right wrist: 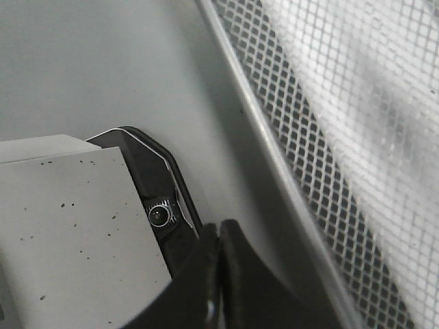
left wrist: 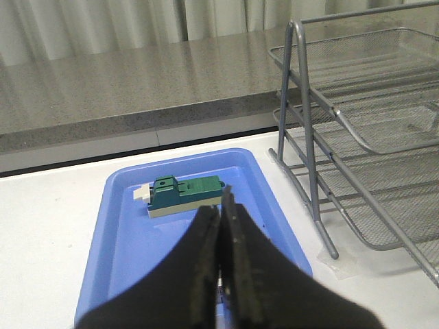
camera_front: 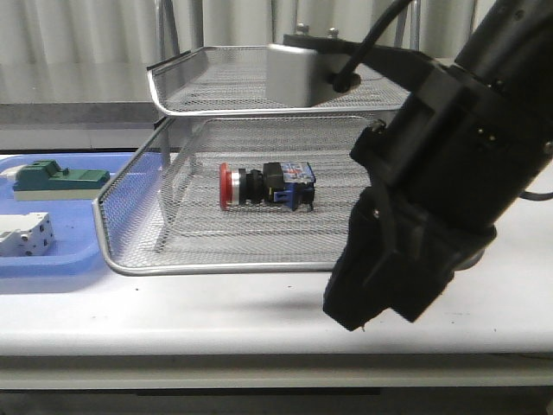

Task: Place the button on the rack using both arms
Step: 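Push the middle mesh tray back into the rack with the right gripper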

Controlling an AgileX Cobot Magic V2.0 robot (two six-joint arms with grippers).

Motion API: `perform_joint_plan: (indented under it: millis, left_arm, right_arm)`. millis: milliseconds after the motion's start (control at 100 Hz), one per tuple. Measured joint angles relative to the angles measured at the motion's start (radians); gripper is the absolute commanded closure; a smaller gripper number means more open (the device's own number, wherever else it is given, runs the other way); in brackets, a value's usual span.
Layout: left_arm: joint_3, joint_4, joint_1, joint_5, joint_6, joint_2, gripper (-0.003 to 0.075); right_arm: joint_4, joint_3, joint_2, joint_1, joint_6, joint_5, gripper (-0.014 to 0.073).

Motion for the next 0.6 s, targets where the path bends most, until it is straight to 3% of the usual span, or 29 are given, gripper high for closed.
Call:
perform_joint_plan:
  millis: [600]
  left_arm:
    - [0.0, 0.0, 0.0, 0.0, 0.0, 0.0, 0.074]
  right_arm:
    - [-0.051, -0.011, 0.057, -0.022, -0.004, -0.076, 0.0663]
